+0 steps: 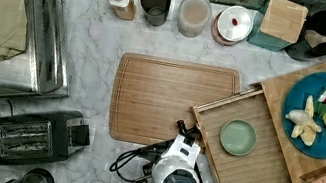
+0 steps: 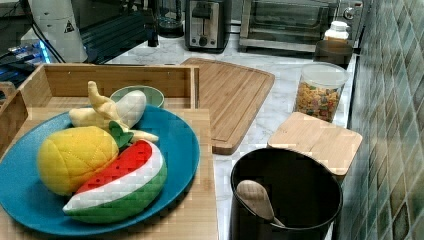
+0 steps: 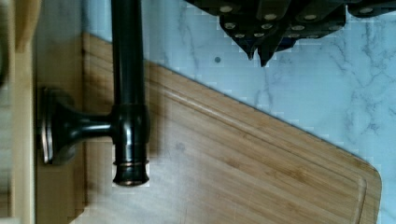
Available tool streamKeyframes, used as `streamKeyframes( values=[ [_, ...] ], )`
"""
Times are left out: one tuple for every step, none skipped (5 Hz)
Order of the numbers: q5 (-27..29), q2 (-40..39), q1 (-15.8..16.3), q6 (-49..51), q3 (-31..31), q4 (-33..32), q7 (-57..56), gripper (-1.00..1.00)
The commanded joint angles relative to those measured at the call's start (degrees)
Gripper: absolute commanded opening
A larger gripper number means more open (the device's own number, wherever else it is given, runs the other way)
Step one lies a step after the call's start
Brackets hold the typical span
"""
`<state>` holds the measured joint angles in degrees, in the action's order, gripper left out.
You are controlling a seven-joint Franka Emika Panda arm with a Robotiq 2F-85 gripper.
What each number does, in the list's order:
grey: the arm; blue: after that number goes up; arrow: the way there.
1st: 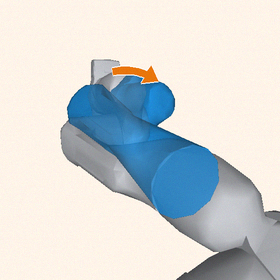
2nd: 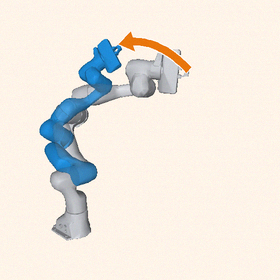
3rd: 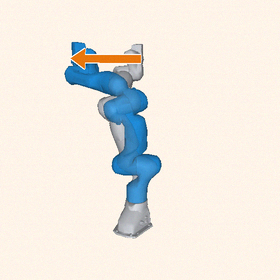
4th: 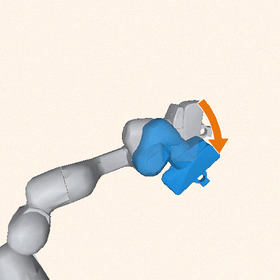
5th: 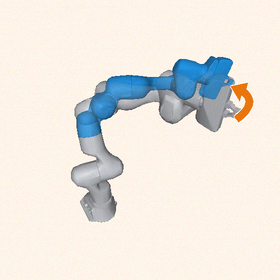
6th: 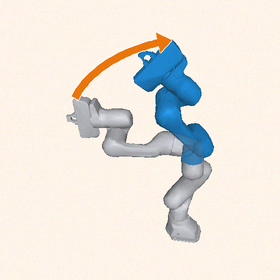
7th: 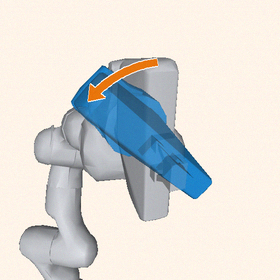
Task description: Close the drawer.
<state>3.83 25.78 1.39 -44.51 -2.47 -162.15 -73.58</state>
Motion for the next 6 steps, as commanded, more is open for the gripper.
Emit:
streamKeyframes(
  values=[
    [-2.13,-3.05,-1.83,-3.85,-5.72,-9.03,-16.43,-1.0],
    [-1.72,-5.07,-2.35,-4.95,-5.51,-9.27,-17.06,-1.0],
    [-1.46,-7.03,-2.32,-6.25,-5.66,-9.44,-16.22,-1.0],
    [-0.53,-9.77,-2.9,-4.43,-5.31,-7.39,-15.97,-1.0],
    [0.54,-13.92,-3.08,-2.16,-4.93,-4.16,-15.12,-1.0],
    [-0.02,-15.71,-3.5,-0.95,-4.99,-3.11,-13.57,-1.0]
  ],
)
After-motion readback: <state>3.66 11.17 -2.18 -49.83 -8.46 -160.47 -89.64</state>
